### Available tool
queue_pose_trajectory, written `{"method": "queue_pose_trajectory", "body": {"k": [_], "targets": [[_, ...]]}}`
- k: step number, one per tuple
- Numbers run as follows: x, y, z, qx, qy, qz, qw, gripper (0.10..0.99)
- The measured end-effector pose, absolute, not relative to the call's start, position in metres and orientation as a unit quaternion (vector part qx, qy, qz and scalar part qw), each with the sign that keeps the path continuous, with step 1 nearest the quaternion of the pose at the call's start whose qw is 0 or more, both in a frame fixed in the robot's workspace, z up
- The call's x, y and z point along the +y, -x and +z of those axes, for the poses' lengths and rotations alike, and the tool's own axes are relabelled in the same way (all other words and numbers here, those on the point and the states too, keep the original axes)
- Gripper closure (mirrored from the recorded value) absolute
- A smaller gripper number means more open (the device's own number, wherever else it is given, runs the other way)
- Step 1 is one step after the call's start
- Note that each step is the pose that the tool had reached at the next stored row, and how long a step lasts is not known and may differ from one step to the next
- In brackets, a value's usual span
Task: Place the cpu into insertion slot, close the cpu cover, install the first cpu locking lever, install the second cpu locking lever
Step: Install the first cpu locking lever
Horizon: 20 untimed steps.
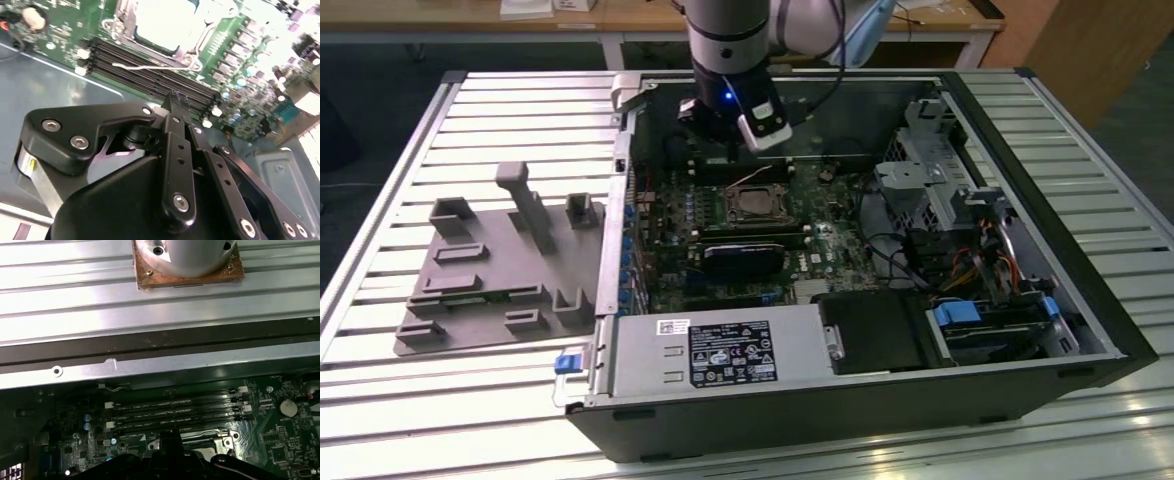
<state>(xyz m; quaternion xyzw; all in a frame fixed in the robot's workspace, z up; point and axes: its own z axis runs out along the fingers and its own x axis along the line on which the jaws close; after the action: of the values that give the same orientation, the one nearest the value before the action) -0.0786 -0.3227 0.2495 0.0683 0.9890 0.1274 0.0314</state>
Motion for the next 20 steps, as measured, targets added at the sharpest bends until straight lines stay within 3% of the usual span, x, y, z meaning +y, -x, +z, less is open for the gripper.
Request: {"method": "queue_pose_trajectory", "body": {"k": [5,11,20], "targets": [[-0.324,0.079,0.248,0.988,-0.065,0.129,0.057,0.984],[-0.325,0.079,0.244,0.987,-0.063,0.13,0.076,0.984],[-0.326,0.077,0.231,0.986,-0.064,0.132,0.083,0.984]]}}
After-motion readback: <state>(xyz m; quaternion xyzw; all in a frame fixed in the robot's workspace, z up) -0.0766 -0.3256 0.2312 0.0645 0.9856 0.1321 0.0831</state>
